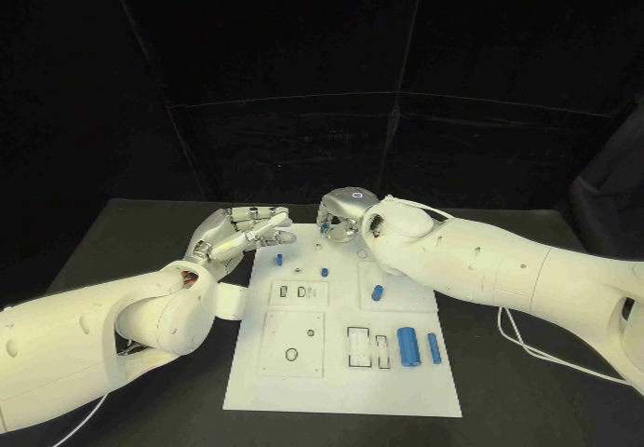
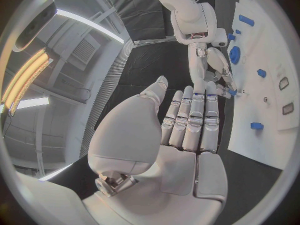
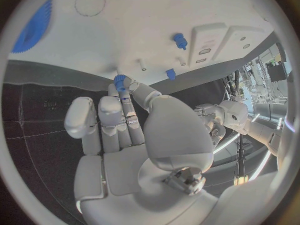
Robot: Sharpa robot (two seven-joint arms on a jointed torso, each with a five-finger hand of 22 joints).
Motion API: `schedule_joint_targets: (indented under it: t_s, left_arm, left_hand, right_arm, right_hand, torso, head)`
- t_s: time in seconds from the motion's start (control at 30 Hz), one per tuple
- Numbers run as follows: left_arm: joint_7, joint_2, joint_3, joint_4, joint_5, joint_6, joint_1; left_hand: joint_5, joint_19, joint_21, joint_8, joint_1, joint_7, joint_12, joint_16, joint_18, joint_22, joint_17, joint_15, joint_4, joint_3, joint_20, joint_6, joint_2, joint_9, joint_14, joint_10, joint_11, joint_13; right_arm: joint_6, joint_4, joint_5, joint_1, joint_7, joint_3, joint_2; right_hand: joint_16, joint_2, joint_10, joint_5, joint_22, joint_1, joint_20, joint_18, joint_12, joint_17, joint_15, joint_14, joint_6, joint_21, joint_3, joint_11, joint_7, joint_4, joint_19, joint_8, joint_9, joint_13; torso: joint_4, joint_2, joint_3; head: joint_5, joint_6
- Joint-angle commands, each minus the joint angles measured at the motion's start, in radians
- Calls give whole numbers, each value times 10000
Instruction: Assemble the parts on the task board
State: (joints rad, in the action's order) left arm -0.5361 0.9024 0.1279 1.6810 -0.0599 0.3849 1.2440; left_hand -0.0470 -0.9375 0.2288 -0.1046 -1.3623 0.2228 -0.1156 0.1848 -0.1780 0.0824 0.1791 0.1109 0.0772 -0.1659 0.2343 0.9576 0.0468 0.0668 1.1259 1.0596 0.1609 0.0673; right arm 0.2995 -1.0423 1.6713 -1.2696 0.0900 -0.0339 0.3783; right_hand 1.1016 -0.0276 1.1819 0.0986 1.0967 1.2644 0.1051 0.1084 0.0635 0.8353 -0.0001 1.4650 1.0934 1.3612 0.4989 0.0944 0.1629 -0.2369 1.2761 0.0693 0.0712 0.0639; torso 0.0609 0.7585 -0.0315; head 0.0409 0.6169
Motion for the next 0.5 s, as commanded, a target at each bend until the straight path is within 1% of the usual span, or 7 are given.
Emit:
schedule_joint_targets:
  t_s: [0.03, 0.13, 0.4, 0.5]
  left_arm:
    - [-12, -17, -10, 21, 52, -153, 22]
    - [-7, -22, -10, 18, 52, -161, 25]
    - [12, -31, -10, 4, 52, -176, 30]
    - [21, -34, -10, -7, 52, -179, 32]
  left_hand:
    - [-27, -59, -69, 33, -3, -2, 34, -39, -65, -13, 12, 60, -61, 20, -26, 64, -66, -16, 19, 1, 46, -12]
    - [-27, -59, -69, 33, -3, -2, 34, -39, -65, -13, 12, 60, -61, 20, -26, 64, -66, -16, 19, 1, 46, -12]
    - [-27, -67, -86, 56, 4, 4, 62, -63, -63, -26, 21, 64, -89, 19, -25, 58, -65, -17, 20, -7, 53, -15]
    - [-27, -67, -86, 56, 4, 4, 62, -63, -63, -26, 21, 64, -89, 19, -25, 58, -65, -17, 20, -7, 53, -15]
  right_arm:
    - [-282, 68, 179, -24, 186, 9, -58]
    - [-344, 120, 205, -24, 216, 9, -95]
    - [-386, 184, 225, -24, 216, 9, -158]
    - [-367, 200, 227, -24, 199, 9, -175]
  right_hand:
    - [-22, -133, -111, -60, -42, -3, 82, -112, -28, -69, 64, 40, -90, 29, 1, 2, -2, 89, -40, -60, -16, -9]
    - [-77, -183, -182, -69, -117, -10, 96, -95, -29, -174, 78, 0, -147, -3, 23, 20, 11, 119, -105, -65, -23, -11]
    - [-129, -261, -274, -80, -176, -30, 116, -83, -28, -273, 99, -48, -232, -29, 40, 46, 32, 166, -164, -69, -32, -12]
    - [-289, -346, -410, -86, -391, -45, 138, -38, -33, -529, 123, -128, -357, -128, 56, 73, 46, 211, -325, -80, -44, -16]
  torso:
    - [-8, -3, -4]
    - [-8, 1, -8]
    - [-9, 8, -3]
    - [-16, 5, -3]
  head:
    - [5, 7]
    - [-7, 15]
    - [-10, 14]
    - [-16, 17]
